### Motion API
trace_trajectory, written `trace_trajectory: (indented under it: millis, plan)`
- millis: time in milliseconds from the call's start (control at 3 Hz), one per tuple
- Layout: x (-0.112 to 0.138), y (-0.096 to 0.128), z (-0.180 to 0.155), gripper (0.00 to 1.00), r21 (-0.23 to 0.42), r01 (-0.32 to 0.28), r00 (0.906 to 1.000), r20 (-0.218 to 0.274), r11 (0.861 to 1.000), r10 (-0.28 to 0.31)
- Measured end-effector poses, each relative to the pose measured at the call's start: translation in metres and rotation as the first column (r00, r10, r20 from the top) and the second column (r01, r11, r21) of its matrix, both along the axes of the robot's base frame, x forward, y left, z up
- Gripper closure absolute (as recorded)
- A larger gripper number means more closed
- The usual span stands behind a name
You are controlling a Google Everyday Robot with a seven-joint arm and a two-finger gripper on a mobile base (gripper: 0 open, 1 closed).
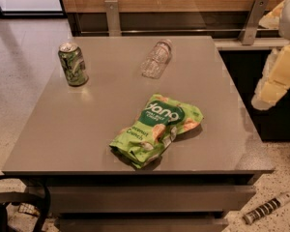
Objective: Place water bottle upright
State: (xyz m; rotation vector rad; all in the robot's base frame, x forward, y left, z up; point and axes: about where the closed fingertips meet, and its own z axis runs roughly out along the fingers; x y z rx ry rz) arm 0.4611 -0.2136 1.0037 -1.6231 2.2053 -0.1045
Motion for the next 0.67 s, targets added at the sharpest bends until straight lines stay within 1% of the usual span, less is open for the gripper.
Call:
trace_trajectory:
  millis: [333, 667]
  plan:
    - [0.049, 0.006, 0.014, 0.00, 0.152, 0.097, 0.9953, -0.015, 0.984, -0.095]
    - [0.097, 0.024, 0.018, 0.00, 0.318, 0.218, 0.9758, -0.086, 0.923, -0.201]
